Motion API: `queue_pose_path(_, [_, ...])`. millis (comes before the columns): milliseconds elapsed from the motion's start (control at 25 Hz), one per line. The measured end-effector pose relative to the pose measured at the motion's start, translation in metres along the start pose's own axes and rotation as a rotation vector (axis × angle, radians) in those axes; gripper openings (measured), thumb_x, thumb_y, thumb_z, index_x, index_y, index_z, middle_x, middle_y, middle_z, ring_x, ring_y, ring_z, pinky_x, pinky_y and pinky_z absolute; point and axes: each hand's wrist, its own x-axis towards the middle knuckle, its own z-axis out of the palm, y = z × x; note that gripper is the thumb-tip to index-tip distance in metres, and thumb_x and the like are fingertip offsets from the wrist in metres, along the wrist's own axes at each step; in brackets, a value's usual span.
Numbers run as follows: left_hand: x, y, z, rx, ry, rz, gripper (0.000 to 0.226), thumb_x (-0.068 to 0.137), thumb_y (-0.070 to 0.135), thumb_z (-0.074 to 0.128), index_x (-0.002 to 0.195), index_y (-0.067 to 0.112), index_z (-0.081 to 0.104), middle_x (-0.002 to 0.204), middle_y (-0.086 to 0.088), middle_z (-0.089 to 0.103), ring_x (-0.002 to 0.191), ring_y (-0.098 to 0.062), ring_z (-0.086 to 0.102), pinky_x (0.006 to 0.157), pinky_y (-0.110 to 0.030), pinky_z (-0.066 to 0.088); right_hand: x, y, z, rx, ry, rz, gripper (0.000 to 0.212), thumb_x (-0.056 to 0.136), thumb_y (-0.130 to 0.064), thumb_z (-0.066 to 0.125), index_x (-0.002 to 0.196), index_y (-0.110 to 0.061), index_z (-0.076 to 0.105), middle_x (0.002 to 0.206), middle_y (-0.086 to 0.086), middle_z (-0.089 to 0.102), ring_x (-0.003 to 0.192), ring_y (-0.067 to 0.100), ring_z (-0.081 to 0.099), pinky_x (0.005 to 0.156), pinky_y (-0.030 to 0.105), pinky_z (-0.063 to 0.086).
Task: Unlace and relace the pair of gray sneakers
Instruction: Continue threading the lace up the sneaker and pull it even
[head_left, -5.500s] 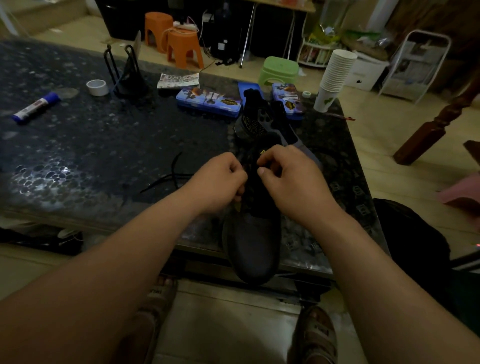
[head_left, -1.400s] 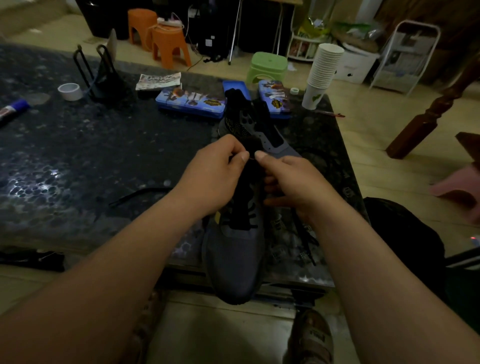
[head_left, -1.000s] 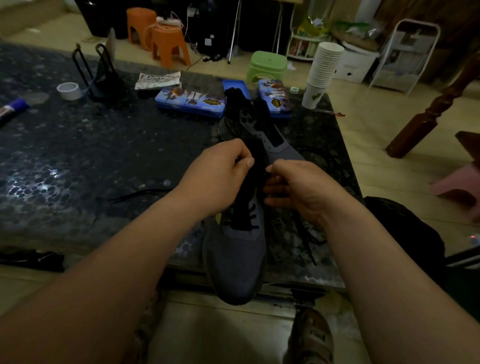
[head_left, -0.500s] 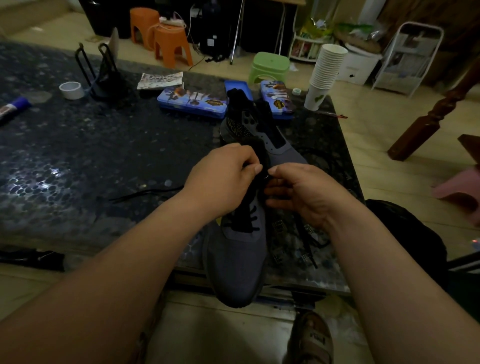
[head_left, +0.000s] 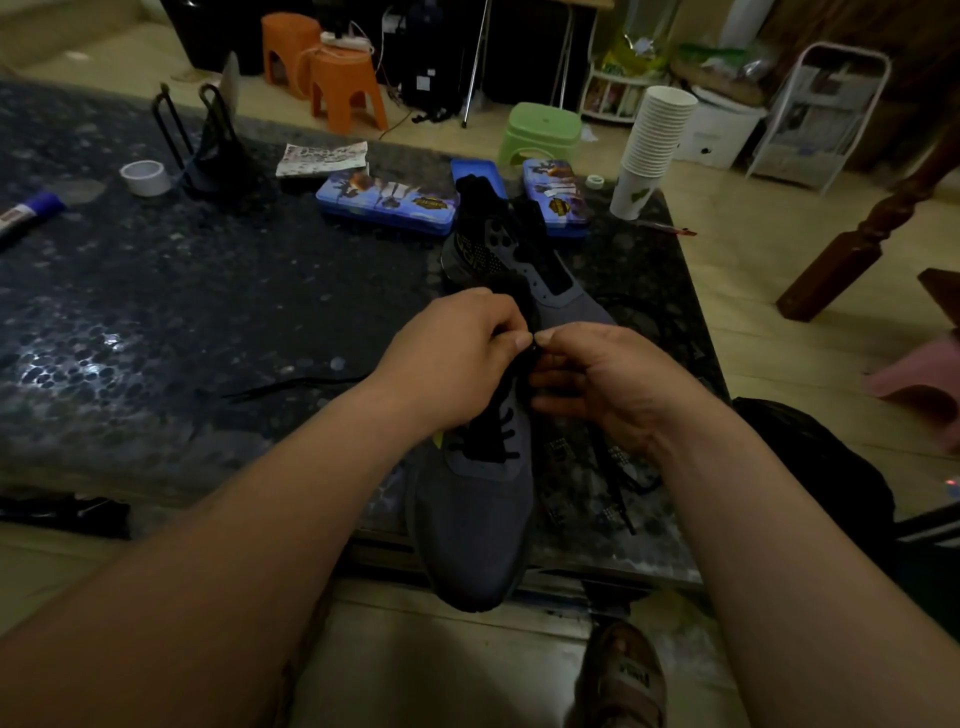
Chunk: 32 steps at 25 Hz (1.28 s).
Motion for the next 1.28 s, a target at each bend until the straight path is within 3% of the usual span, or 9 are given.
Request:
queue_pose_path(480, [-0.008, 0.002, -0.005, -0.004, 0.021, -0.001, 0.016, 0.104, 0.03, 0.058, 0.109, 0.027, 0.073, 0.095, 0.01, 0.058, 0.089, -0.012, 0.058, 0.08, -0.036, 0.051, -0.014, 0.009, 0.0, -0.476, 0.089, -0.268, 0.016, 0.101, -0.022, 0.065, 0.091, -0.011, 0.071, 0.08, 0.004, 0.069, 0.075, 0.019, 0.065, 0.077, 0.041, 0.057])
queue_pose_path(560, [-0.013, 0.003, -0.009, -0.06, 0.024, -0.012, 0.016, 0.104, 0.028, 0.058, 0.114, 0.027, 0.07, 0.093, 0.012, 0.059, 0.087, -0.008, 0.058, 0.076, -0.03, 0.049, -0.016, 0.006, -0.002, -0.278, 0.181, -0.25, 0.016, 0.102, -0.016, 0.06, 0.087, -0.012, 0.067, 0.088, 0.005, 0.073, 0.086, 0.021, 0.071, 0.087, 0.042, 0.058])
queue_pose_path(640, [-0.016, 0.004, -0.012, -0.128, 0.021, -0.051, 0.016, 0.105, 0.028, 0.058, 0.117, 0.027, 0.068, 0.091, 0.012, 0.061, 0.084, -0.007, 0.06, 0.071, -0.028, 0.05, -0.02, -0.007, -0.01, 0.302, 0.177, -0.211, 0.019, 0.101, -0.011, 0.049, 0.084, -0.012, 0.057, 0.094, 0.007, 0.074, 0.099, 0.026, 0.074, 0.094, 0.042, 0.06])
queue_pose_path(720, [-0.019, 0.003, -0.016, -0.173, 0.009, -0.088, 0.015, 0.106, 0.027, 0.057, 0.117, 0.028, 0.066, 0.095, 0.009, 0.065, 0.087, -0.007, 0.063, 0.073, -0.025, 0.052, -0.026, -0.018, -0.02, 0.805, 0.093, -0.179, 0.023, 0.101, -0.014, 0.043, 0.08, -0.016, 0.051, 0.075, 0.003, 0.064, 0.077, 0.022, 0.071, 0.073, 0.035, 0.063])
queue_pose_path(760, [-0.019, 0.002, -0.017, -0.226, 0.012, -0.112, 0.014, 0.105, 0.025, 0.058, 0.115, 0.029, 0.067, 0.097, 0.007, 0.067, 0.087, -0.005, 0.063, 0.075, -0.023, 0.053, -0.028, -0.019, -0.022, 0.796, 0.111, -0.157, 0.024, 0.102, -0.017, 0.044, 0.079, -0.018, 0.049, 0.068, 0.0, 0.053, 0.061, 0.016, 0.06, 0.056, 0.027, 0.055])
queue_pose_path(880, [-0.02, 0.001, -0.023, -0.584, 0.073, -0.226, 0.017, 0.106, 0.018, 0.056, 0.109, 0.025, 0.071, 0.093, 0.001, 0.073, 0.08, -0.005, 0.065, 0.072, -0.024, 0.053, -0.033, -0.004, -0.015, -0.317, 0.2, -0.228, 0.019, 0.103, -0.032, 0.06, 0.091, -0.019, 0.065, 0.076, 0.0, 0.061, 0.059, 0.012, 0.055, 0.051, 0.024, 0.041])
queue_pose_path(960, [-0.021, -0.004, -0.025, -0.736, 0.123, -0.274, 0.024, 0.107, 0.013, 0.051, 0.111, 0.023, 0.072, 0.098, 0.001, 0.076, 0.087, -0.007, 0.067, 0.075, -0.022, 0.051, -0.034, 0.01, -0.007, -0.639, 0.106, -0.302, 0.023, 0.101, -0.037, 0.065, 0.094, -0.016, 0.074, 0.08, 0.009, 0.069, 0.066, 0.016, 0.058, 0.061, 0.03, 0.045])
queue_pose_path(1080, [-0.025, -0.016, -0.023, -0.501, 0.148, -0.29, 0.024, 0.102, 0.008, 0.054, 0.116, 0.024, 0.065, 0.112, 0.004, 0.07, 0.099, -0.01, 0.067, 0.083, -0.025, 0.054, -0.037, 0.009, -0.008, -0.391, 0.198, -0.31, 0.027, 0.101, -0.034, 0.064, 0.088, -0.012, 0.075, 0.072, 0.008, 0.061, 0.062, 0.015, 0.051, 0.057, 0.028, 0.041])
queue_pose_path(1280, [-0.037, -0.022, -0.012, -0.151, -0.013, -0.278, 0.006, 0.105, 0.028, 0.057, 0.106, 0.022, 0.058, 0.092, 0.004, 0.063, 0.081, -0.014, 0.062, 0.062, -0.029, 0.045, -0.036, 0.006, -0.014, 0.328, 0.198, -0.184, 0.035, 0.101, -0.016, 0.053, 0.067, -0.016, 0.062, 0.1, 0.004, 0.078, 0.102, 0.021, 0.072, 0.088, 0.034, 0.053])
